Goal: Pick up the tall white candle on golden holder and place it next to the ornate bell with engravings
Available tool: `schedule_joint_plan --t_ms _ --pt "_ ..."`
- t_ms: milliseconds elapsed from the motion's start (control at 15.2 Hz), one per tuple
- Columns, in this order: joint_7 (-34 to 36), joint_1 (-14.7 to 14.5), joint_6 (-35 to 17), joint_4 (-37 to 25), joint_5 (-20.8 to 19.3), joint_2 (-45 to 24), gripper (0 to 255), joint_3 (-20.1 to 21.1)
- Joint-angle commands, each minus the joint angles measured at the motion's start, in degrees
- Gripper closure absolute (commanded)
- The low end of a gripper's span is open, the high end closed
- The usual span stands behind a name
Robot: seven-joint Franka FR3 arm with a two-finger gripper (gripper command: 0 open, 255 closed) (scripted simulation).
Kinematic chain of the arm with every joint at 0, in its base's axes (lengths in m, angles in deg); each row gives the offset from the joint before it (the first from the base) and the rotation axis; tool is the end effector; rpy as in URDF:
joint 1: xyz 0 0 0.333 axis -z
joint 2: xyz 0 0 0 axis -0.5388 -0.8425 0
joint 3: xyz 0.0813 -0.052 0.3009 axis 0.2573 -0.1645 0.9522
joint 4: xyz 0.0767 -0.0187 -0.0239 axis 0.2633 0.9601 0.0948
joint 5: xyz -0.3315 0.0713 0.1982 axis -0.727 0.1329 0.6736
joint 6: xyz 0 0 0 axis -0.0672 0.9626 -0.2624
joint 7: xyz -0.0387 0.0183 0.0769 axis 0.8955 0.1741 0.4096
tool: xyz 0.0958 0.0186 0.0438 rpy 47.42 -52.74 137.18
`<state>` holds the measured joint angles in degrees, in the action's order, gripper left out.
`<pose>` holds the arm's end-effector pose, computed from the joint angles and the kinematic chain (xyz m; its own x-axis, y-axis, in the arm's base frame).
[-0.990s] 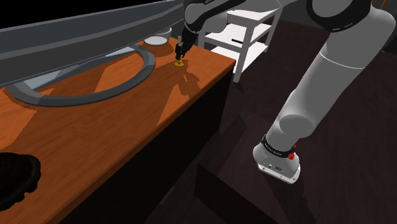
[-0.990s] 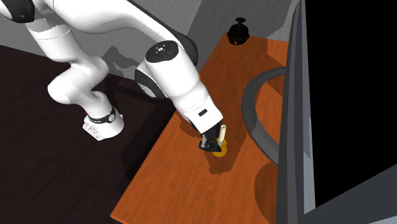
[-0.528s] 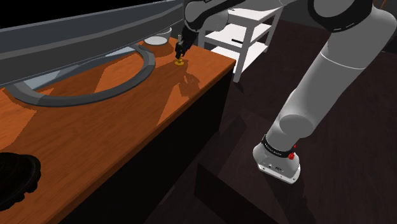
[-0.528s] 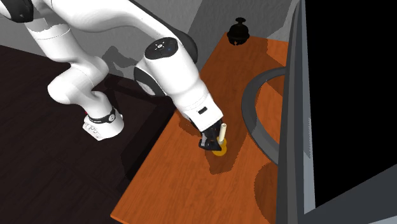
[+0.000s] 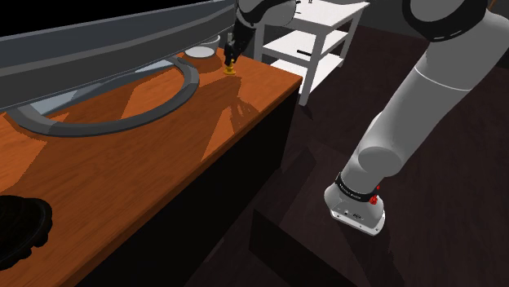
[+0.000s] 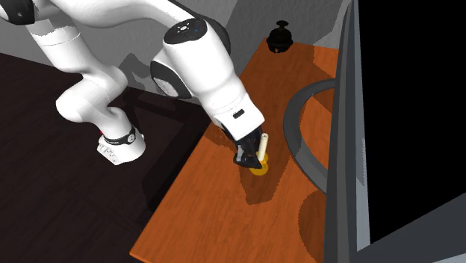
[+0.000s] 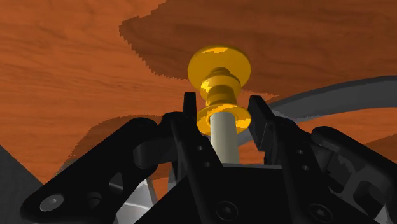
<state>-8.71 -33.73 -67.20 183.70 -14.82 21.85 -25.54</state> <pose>0.5601 -0.0613 0.4971 0.9120 0.0929 0.3994 0.1349 -0.9878 -0.0781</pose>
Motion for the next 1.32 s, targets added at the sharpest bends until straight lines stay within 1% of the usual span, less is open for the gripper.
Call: schedule_joint_plan --t_ms 0,1254 --pt "0.4 0.1 1.4 -1.1 -0.4 0.4 255 0.0" --pt "3.8 0.4 15.6 -14.0 -2.7 1.8 255 -0.1"
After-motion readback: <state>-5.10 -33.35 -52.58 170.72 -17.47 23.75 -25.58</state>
